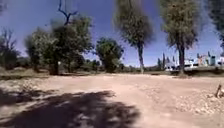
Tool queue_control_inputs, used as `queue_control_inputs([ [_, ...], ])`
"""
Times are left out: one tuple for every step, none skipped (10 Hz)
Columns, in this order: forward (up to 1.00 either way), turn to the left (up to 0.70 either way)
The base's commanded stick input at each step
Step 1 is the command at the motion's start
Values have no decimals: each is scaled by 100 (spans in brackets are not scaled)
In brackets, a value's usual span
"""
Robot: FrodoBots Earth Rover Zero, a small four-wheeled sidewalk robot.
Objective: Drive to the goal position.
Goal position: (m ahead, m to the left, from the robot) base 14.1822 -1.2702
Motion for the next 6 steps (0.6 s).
queue_control_inputs([
  [85,0],
  [85,0],
  [85,0],
  [85,0],
  [85,0],
  [85,0],
])
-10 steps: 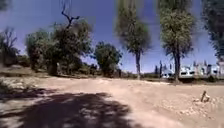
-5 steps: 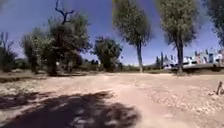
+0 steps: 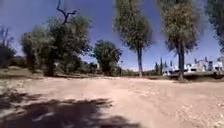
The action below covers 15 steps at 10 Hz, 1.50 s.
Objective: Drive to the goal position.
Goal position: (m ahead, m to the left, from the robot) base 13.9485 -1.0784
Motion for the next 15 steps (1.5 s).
queue_control_inputs([
  [85,0],
  [85,0],
  [85,0],
  [85,0],
  [85,0],
  [85,0],
  [85,0],
  [85,0],
  [85,0],
  [85,0],
  [85,0],
  [85,0],
  [85,0],
  [85,0],
  [85,0],
])
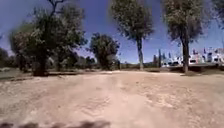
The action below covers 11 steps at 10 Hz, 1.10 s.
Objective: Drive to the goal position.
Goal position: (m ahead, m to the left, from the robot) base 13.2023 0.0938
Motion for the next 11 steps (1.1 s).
queue_control_inputs([
  [85,0],
  [85,0],
  [85,0],
  [85,0],
  [85,0],
  [85,0],
  [85,0],
  [85,0],
  [85,0],
  [85,0],
  [85,0],
])
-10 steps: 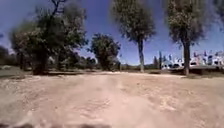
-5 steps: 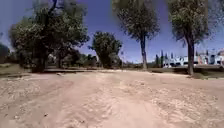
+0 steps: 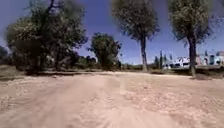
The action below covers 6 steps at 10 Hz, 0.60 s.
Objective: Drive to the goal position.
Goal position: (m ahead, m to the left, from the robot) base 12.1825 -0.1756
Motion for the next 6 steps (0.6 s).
queue_control_inputs([
  [85,0],
  [85,0],
  [85,0],
  [85,0],
  [85,0],
  [85,0],
])
